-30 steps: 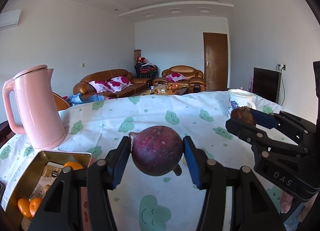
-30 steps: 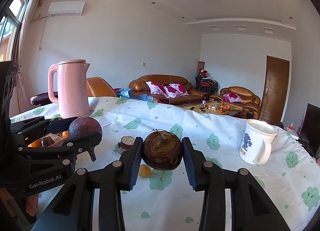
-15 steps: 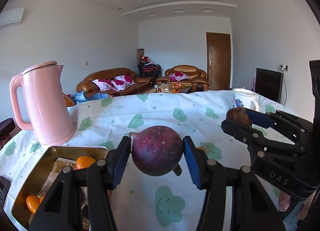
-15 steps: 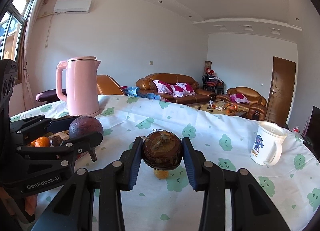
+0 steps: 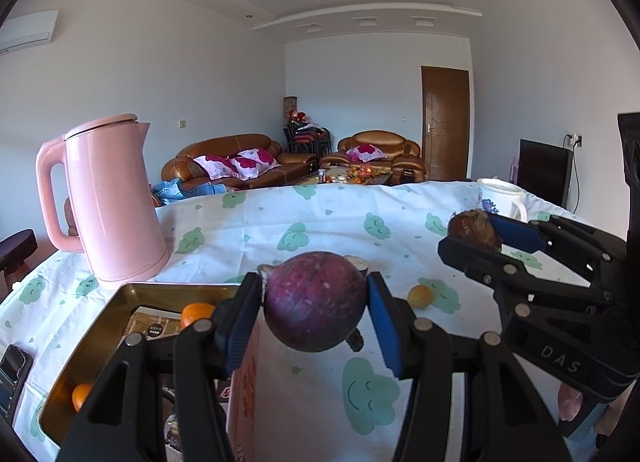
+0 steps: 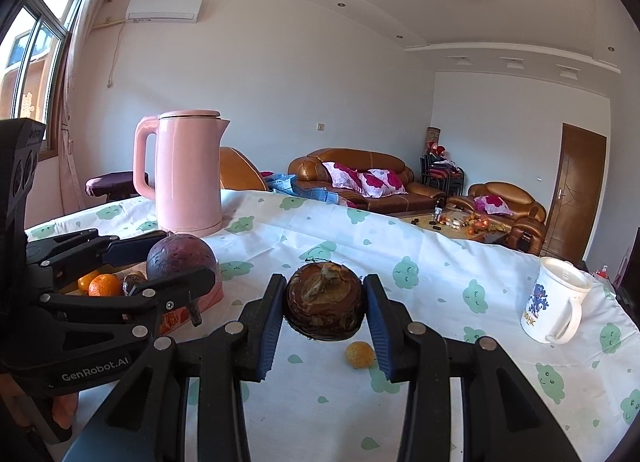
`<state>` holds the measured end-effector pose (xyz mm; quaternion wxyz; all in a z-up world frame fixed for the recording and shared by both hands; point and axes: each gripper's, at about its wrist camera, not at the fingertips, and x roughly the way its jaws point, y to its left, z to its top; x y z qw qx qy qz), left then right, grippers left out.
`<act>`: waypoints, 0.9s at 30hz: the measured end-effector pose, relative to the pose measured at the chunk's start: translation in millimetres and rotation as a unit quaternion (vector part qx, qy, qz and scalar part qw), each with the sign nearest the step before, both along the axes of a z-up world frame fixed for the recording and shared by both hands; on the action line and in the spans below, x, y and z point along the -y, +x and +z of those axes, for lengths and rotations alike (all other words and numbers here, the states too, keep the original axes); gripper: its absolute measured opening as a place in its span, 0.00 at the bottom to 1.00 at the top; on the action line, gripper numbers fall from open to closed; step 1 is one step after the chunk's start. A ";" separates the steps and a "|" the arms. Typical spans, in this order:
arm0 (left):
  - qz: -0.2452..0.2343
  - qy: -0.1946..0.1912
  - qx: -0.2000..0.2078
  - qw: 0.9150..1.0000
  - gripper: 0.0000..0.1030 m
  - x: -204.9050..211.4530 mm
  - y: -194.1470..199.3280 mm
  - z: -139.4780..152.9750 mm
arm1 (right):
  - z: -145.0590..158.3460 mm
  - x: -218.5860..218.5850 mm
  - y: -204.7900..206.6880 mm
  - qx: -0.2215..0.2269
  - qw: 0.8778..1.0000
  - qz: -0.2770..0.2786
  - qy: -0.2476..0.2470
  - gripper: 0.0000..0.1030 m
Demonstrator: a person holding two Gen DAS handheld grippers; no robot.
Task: Organize fruits
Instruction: 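Carry the purple fruit toward the tin with the left tool while the right carries the brown fruit, then lower the purple fruit into the tin and open the left tool while the right releases the brown fruit there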
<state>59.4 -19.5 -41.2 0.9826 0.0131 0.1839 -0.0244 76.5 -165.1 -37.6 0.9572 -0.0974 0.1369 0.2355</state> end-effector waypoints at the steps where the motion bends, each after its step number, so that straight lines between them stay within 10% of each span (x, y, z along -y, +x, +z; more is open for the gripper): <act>1: 0.002 0.000 0.000 1.000 0.53 -2.3 -1.2 0.0 | 0.4 -2.4 -0.4 0.001 1.000 0.003 -0.001 0.40; 27: 0.042 -0.016 0.002 0.999 0.53 -58.8 -23.6 3.6 | 4.3 -60.9 -10.0 0.001 0.998 0.065 -0.020 0.40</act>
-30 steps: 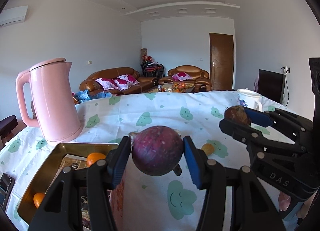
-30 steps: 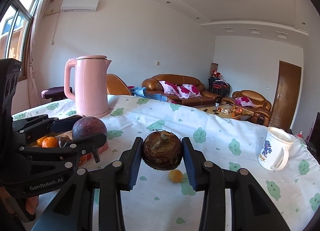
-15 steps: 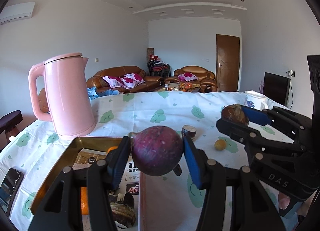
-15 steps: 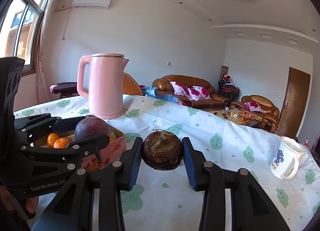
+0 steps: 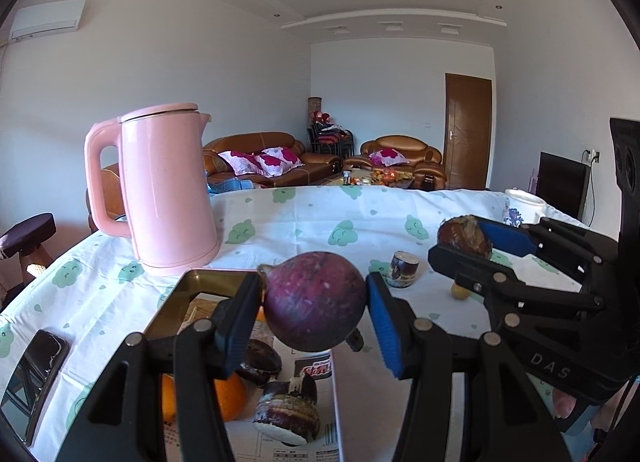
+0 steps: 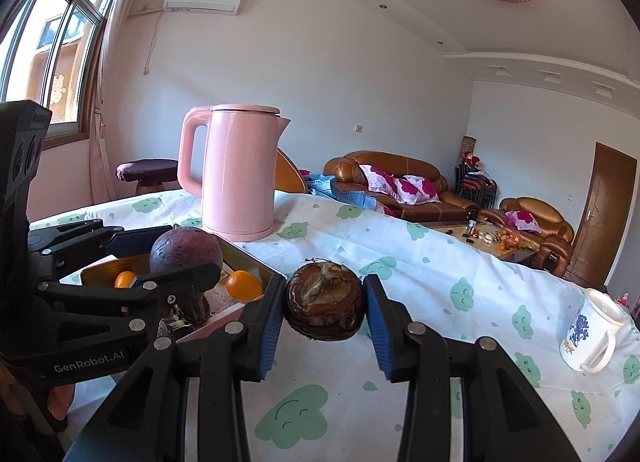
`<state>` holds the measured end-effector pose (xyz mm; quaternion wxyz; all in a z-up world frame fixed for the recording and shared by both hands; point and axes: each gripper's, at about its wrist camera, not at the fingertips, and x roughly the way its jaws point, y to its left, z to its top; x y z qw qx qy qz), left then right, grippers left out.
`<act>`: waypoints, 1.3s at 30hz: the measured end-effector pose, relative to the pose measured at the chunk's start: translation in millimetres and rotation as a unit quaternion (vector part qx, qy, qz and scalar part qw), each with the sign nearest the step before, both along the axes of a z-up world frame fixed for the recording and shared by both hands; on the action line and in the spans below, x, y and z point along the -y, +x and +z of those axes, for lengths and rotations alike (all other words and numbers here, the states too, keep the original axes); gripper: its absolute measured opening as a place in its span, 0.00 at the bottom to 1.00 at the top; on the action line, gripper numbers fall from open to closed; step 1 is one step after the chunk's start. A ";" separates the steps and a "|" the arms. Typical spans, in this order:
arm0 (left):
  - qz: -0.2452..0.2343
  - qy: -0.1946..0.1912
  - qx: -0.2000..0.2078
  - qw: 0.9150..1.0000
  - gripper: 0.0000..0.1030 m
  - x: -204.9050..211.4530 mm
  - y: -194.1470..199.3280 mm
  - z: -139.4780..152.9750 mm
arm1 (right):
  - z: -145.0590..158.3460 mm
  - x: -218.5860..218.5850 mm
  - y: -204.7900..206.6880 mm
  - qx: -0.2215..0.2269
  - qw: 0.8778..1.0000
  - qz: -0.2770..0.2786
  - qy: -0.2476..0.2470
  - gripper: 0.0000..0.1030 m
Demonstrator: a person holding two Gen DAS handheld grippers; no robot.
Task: Organize fruits
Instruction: 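Lower the purple fruit into the tin and open the left tool while the right releases the brown fruit there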
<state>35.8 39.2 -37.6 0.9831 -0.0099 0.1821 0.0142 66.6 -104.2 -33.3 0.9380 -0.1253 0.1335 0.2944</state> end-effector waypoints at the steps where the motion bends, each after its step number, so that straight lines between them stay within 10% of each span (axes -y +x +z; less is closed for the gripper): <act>1: 0.003 -0.001 0.000 1.000 0.53 -2.8 -0.9 0.4 | 0.2 -2.0 0.2 -0.001 1.000 0.003 0.001 0.40; 39: 0.093 0.010 -0.068 0.993 0.53 -96.0 11.5 -8.9 | -17.5 -97.0 17.6 -0.056 0.995 0.080 -0.028 0.40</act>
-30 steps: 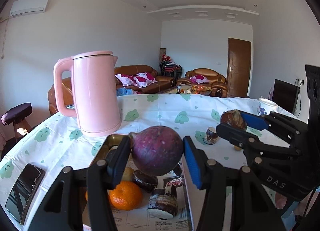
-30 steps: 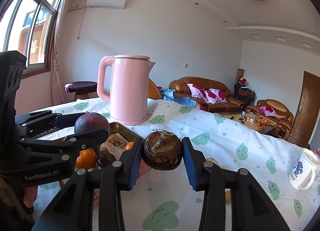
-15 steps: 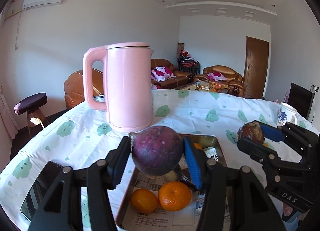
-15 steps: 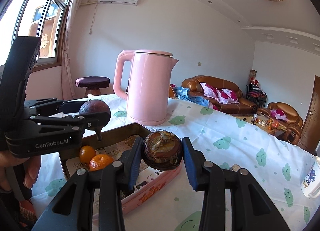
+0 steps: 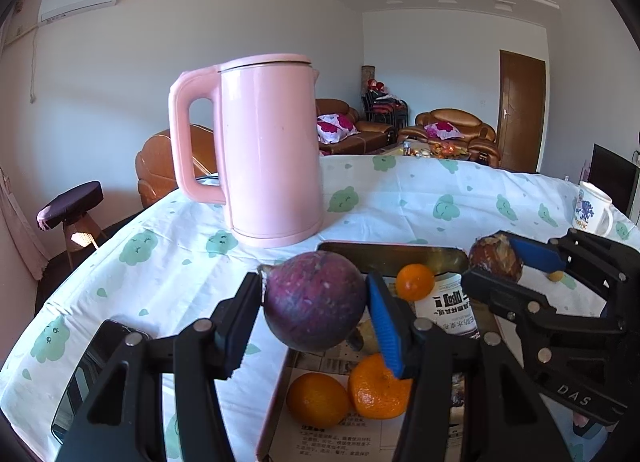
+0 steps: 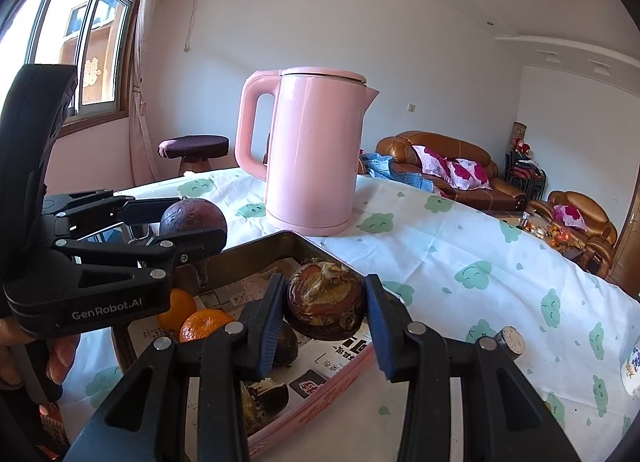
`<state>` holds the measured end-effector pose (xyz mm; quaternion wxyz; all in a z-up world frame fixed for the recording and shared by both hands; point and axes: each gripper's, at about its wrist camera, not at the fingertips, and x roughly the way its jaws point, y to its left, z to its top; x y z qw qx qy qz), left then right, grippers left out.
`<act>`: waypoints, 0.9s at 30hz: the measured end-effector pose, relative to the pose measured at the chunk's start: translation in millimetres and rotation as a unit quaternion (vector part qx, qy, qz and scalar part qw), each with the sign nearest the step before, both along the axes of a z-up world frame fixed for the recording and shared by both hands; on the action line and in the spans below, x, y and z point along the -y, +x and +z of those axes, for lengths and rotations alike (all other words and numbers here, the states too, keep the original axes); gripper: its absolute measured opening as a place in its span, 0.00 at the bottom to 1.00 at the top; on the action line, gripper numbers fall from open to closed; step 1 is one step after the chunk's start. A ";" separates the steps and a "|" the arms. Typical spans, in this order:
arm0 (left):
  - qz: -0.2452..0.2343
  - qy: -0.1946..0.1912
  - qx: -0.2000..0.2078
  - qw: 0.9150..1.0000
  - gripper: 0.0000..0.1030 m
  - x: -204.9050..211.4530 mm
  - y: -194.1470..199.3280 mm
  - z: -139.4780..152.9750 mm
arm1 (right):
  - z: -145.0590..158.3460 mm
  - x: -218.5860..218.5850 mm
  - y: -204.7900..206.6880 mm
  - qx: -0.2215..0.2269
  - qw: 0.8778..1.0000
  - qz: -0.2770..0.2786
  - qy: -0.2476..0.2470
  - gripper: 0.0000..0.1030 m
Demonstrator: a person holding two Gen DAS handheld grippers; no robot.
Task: Organize fruits
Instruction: 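Lower the purple fruit into the tin and open the left tool while the right releases the brown fruit there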
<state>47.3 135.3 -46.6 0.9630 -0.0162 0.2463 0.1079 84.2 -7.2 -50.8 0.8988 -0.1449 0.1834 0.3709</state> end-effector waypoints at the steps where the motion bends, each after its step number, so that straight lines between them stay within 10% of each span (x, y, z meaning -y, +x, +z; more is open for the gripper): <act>1: 0.000 0.001 -0.001 1.000 0.53 0.0 0.5 -0.4 | -1.2 -1.3 1.4 -0.004 1.000 0.001 -0.002 0.40; 15: -0.010 0.007 -0.038 0.999 0.54 3.6 13.0 -11.0 | -13.6 -9.7 15.5 -0.055 0.998 0.006 -0.027 0.40; 27: -0.009 0.002 0.009 1.000 0.81 16.4 -1.3 8.8 | -8.6 12.0 12.7 -0.052 0.998 -0.013 -0.033 0.58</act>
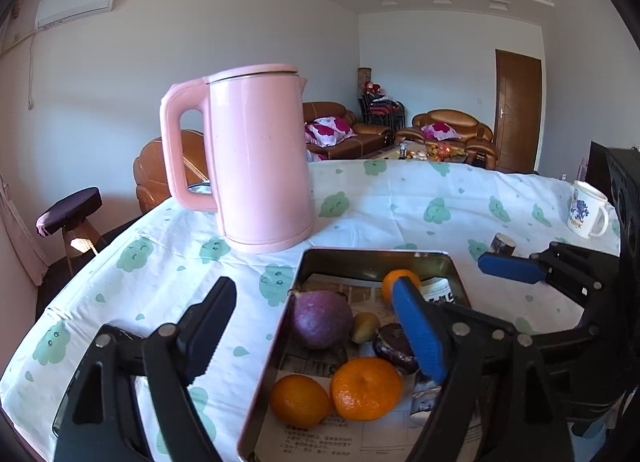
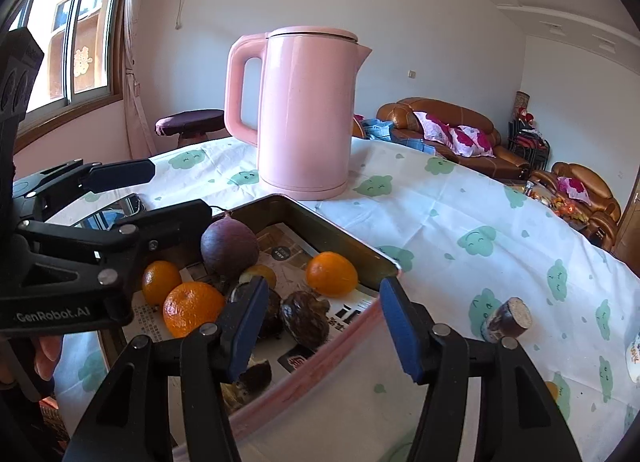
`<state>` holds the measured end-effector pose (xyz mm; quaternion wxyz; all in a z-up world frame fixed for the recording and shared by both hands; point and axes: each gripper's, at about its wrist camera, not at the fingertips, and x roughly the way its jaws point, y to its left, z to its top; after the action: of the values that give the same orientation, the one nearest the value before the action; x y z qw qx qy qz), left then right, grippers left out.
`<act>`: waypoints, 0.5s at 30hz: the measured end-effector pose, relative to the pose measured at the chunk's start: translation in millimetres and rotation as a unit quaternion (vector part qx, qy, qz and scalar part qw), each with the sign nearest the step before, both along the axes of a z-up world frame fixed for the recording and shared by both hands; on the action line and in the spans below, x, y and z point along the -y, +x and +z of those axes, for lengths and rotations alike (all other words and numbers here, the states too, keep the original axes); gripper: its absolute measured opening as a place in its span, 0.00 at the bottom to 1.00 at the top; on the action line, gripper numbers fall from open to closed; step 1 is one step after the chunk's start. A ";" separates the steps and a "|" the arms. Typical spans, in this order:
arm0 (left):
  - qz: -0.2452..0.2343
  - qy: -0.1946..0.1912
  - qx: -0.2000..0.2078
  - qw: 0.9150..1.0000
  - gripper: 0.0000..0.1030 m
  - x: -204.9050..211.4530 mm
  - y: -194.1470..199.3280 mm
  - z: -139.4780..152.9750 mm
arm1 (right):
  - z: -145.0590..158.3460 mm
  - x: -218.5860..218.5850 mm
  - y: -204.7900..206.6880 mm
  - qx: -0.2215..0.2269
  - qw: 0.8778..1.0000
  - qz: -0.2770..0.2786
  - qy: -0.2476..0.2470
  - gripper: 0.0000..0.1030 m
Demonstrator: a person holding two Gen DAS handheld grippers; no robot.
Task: Organize fruits
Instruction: 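Lower the purple fruit into the tin and open the left tool while the right releases the brown fruit there, then grasp the small yellow fruit with the right tool while the left grasps the round cut fruit piece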
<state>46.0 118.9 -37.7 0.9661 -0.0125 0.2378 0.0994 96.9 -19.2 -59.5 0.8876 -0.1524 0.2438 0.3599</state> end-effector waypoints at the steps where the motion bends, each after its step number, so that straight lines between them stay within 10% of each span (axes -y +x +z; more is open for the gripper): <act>1: -0.004 -0.003 0.003 1.000 0.83 4.2 -0.4 1.8 | 2.1 8.0 0.3 0.003 1.000 -0.006 -0.003 0.58; 15: -0.107 0.006 0.006 0.994 0.94 115.7 31.1 19.1 | -13.7 144.2 80.1 -0.066 0.983 -0.164 -0.049 0.58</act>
<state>77.1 3.2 -18.6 0.9726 0.0187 0.2317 -0.0031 177.0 -163.4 -73.2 0.9080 -0.1295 0.3410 0.2063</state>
